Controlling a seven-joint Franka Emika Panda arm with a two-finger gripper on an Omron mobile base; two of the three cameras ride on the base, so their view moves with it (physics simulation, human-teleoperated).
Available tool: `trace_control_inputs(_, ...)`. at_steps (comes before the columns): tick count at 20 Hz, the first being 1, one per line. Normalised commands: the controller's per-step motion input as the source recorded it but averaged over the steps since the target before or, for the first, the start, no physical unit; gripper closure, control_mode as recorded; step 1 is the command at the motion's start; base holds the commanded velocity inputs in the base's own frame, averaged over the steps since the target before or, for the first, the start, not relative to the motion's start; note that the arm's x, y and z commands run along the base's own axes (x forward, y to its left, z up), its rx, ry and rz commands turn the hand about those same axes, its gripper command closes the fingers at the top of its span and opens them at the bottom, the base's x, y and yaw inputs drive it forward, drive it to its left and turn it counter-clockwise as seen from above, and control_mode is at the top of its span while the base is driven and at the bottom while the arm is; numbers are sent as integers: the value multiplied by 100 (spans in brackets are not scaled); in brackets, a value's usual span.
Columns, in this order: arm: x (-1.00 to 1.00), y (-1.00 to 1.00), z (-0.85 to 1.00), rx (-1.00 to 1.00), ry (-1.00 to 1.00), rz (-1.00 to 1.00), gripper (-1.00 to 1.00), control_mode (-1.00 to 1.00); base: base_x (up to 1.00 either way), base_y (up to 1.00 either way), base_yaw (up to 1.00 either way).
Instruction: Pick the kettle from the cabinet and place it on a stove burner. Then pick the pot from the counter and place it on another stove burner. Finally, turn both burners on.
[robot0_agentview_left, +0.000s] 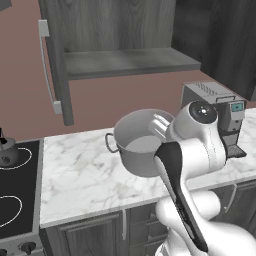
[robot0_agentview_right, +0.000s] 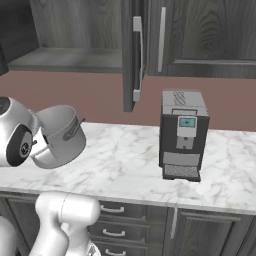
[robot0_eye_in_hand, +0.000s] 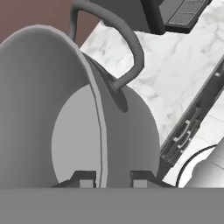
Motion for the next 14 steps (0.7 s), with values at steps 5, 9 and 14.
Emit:
trace_control_inputs(5, -45, -6, 35, 0, 0, 0, 100, -100, 0, 0, 0)
trace_control_inputs(9, -48, -6, 39, 0, 0, 0, 100, -100, 0, 0, 0)
trace_control_inputs(14, -48, -5, 37, 0, 0, 0, 100, -100, 0, 0, 0)
